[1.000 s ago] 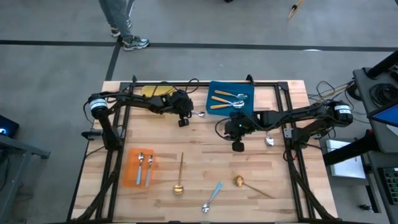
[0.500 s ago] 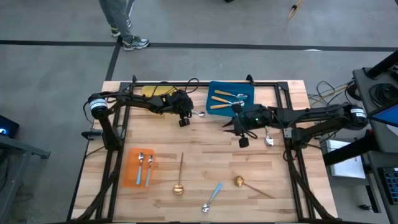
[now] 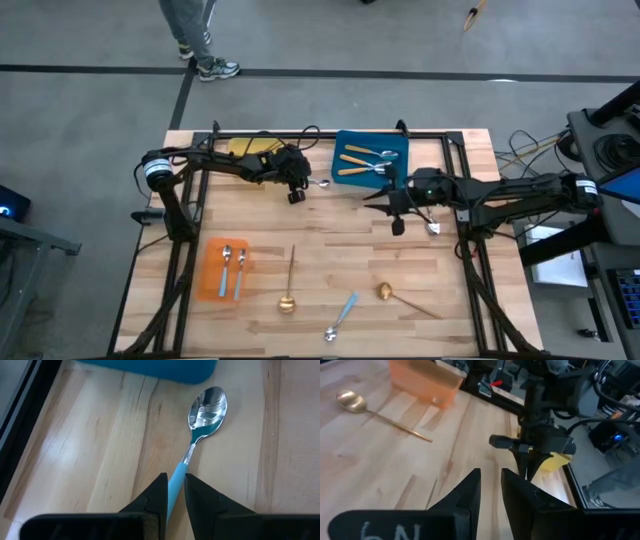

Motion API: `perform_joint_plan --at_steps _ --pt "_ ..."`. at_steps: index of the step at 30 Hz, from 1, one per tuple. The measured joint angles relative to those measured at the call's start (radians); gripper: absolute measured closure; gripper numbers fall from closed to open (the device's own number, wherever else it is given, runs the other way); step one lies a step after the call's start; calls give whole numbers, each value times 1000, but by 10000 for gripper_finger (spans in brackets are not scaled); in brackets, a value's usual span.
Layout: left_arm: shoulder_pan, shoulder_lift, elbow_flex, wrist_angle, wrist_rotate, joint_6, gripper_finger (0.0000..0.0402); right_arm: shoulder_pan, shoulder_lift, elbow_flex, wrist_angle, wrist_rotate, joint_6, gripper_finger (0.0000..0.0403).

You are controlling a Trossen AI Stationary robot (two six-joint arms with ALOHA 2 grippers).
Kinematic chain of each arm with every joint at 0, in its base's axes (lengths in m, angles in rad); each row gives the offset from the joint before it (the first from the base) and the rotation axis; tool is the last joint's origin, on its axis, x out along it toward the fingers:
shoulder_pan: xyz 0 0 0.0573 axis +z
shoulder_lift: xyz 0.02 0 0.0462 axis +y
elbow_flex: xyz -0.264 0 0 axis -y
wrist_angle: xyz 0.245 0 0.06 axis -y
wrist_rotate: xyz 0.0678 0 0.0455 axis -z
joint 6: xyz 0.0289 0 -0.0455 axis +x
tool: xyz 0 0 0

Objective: Sort silverware by color (type)
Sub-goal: Put the blue spoon into the orange bin

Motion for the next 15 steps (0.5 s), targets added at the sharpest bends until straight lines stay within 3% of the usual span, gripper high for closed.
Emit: perform_joint_plan --at_steps 8,15 --pt "0 0 0 -5 -12 0 307 0 -2 0 32 -91 -5 335" --pt "0 0 0 -3 -14 39 269 0 -2 0 32 -95 -6 335"
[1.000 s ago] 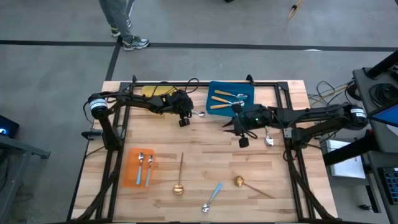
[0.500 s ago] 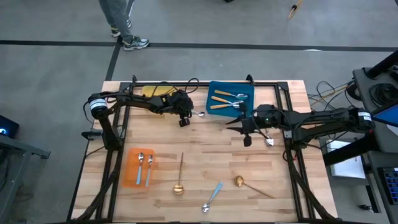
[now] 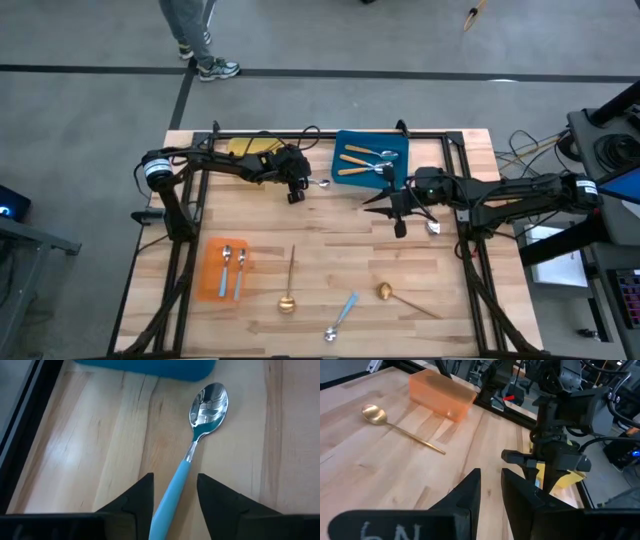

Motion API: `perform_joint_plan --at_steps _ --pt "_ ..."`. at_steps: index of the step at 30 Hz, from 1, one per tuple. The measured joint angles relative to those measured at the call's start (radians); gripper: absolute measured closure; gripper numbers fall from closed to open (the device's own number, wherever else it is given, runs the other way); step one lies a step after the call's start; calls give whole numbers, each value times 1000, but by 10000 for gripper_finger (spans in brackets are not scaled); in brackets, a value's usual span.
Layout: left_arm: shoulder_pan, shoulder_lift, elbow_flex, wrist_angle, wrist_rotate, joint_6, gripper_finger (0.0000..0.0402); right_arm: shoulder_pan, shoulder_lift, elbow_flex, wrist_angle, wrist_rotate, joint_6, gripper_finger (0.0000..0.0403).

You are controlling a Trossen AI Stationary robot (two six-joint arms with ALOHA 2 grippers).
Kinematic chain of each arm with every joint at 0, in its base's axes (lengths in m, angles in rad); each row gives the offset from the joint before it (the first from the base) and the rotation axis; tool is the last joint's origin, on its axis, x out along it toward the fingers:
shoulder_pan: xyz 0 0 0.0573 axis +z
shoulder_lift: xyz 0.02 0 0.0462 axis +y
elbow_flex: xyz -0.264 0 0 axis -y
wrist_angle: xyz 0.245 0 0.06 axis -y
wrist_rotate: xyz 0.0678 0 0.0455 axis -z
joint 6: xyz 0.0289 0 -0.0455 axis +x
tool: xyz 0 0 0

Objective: Sort silverware by color (type)
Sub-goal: Put the blue spoon into the orange bin

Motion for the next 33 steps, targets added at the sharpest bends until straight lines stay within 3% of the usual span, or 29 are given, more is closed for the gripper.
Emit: perform_joint_plan --at_steps 23,33 --pt "-27 55 2 -16 0 -61 265 0 0 0 0 1 14 335" --pt "-60 52 2 -34 0 -83 306 0 0 0 0 2 14 335"
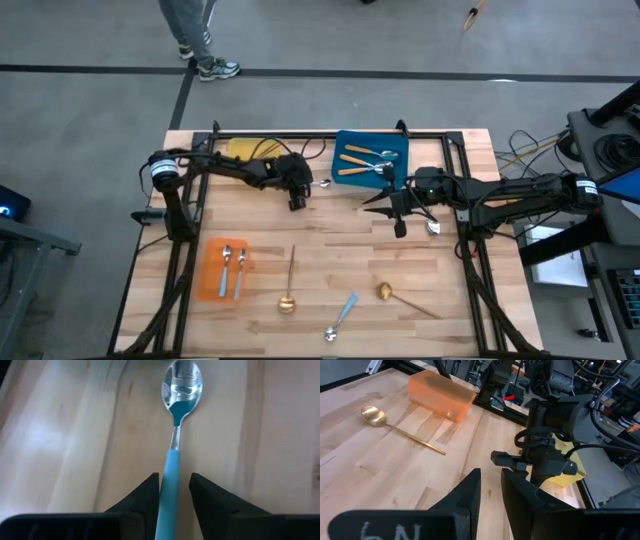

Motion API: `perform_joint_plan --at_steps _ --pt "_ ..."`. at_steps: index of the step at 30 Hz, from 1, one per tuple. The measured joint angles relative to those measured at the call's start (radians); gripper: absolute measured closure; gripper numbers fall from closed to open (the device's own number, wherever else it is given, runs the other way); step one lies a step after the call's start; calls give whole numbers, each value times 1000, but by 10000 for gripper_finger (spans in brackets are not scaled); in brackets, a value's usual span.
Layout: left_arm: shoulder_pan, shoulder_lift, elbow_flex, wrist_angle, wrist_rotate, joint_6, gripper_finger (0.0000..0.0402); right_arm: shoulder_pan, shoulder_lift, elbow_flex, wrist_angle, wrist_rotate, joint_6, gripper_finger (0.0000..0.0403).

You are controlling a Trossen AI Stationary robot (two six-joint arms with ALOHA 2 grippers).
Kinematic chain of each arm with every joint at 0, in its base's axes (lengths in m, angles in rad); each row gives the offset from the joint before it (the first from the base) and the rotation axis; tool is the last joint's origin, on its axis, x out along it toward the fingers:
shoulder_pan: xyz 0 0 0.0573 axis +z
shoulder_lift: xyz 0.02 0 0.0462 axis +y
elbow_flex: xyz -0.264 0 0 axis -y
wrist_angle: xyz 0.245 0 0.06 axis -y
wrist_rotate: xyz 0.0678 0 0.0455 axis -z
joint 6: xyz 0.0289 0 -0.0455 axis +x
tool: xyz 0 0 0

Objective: Sort silverware by color (type)
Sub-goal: Put the blue spoon into the orange bin

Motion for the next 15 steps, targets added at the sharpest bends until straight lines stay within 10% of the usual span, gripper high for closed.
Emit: perform_joint_plan --at_steps 15 --pt "-55 -2 0 -21 -1 -137 384 0 0 0 0 0 2 335"
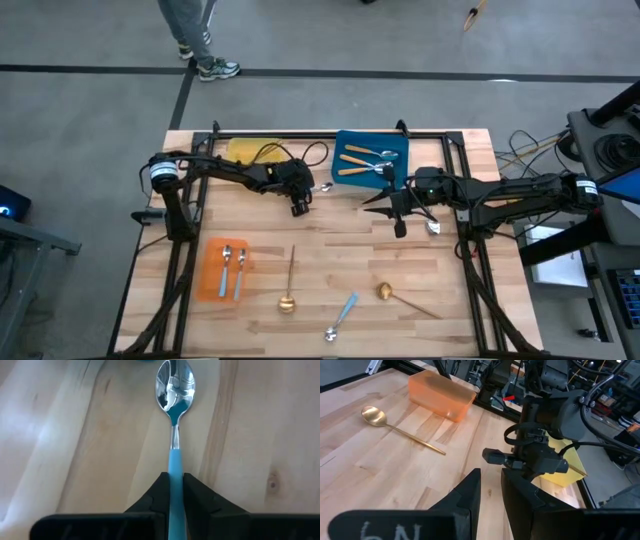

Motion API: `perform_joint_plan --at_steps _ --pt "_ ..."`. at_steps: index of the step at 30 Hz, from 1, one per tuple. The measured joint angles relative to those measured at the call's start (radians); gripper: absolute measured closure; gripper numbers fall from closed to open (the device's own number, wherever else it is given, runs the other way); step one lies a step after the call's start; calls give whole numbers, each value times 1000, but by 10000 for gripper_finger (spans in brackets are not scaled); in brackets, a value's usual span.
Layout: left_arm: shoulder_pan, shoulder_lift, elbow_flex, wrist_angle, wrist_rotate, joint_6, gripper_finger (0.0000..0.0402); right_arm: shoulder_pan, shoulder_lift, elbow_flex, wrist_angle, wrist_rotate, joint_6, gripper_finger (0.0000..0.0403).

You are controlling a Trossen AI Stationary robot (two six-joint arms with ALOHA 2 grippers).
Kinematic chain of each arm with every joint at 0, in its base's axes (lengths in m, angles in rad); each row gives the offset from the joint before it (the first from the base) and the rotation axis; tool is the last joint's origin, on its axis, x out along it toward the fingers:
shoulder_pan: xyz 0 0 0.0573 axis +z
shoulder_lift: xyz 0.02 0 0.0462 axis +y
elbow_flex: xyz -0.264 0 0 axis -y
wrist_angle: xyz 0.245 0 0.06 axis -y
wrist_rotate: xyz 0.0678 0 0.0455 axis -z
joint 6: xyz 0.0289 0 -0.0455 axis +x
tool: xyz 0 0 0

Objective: Sort silverware by color (type)
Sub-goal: Put the blue spoon into the orange bin

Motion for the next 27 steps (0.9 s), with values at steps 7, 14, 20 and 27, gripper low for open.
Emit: perform_joint_plan --at_steps 7,14,20,27 --pt "-24 0 0 -6 -55 -51 388 0 0 0 0 0 1 335" --pt "-48 -19 -4 -25 -87 -130 389 0 0 0 -1 0 1 335" --pt "-53 -64 -6 -37 -82 -180 389 0 0 0 -7 0 1 335" --pt "-73 -126 -5 -49 -87 -232 390 0 0 1 -8 1 1 335"
